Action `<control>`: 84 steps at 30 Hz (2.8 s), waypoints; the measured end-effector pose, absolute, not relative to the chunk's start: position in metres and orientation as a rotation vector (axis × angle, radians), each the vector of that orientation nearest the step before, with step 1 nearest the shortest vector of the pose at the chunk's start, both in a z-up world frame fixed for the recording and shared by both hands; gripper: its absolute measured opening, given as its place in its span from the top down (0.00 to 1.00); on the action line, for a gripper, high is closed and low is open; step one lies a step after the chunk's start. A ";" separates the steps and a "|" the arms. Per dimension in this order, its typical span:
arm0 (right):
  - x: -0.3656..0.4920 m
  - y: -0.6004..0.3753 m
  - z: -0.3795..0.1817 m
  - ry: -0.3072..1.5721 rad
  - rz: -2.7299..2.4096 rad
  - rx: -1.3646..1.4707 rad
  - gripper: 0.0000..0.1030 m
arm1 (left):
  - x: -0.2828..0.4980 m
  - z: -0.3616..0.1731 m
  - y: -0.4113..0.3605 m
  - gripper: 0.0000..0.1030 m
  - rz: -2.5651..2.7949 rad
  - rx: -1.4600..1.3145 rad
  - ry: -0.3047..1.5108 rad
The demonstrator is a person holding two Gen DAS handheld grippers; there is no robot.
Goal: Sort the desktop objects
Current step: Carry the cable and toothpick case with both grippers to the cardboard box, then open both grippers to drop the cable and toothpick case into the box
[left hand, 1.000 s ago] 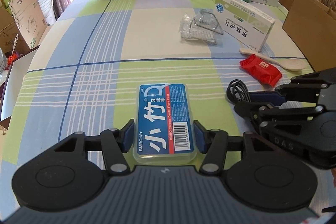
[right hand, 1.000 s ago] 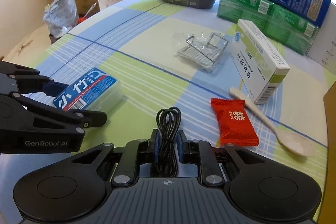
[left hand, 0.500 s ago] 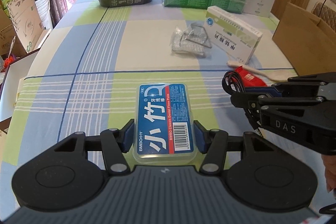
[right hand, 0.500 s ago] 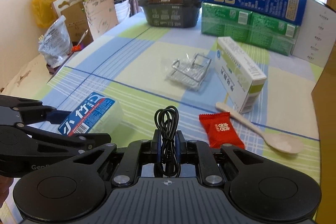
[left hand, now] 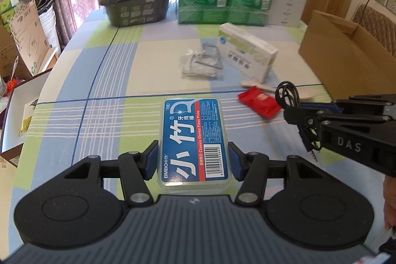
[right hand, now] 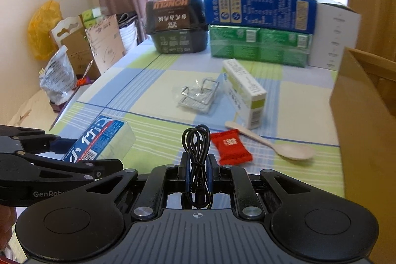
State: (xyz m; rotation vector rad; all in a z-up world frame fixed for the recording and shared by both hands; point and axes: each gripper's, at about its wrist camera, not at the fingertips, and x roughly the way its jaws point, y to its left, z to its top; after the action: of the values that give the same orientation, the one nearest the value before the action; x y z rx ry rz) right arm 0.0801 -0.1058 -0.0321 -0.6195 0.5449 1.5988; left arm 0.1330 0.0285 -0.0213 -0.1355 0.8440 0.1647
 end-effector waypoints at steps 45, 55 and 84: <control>0.347 -0.270 0.119 0.518 1.282 -0.402 0.90 | 0.199 0.104 -0.263 0.50 -0.184 -0.051 0.741; 0.368 -0.245 0.102 0.550 1.285 -0.424 0.90 | 0.239 0.077 -0.277 0.50 -0.218 -0.045 0.775; 0.360 -0.224 0.087 0.578 1.313 -0.408 0.74 | 0.235 0.061 -0.247 0.37 -0.160 -0.071 0.762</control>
State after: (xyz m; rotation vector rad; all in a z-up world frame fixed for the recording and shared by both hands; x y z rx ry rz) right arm 0.3602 -0.2236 0.0868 -0.4085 0.5782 1.3132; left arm 0.2353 -0.2474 0.0613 -0.0714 0.7619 -0.1599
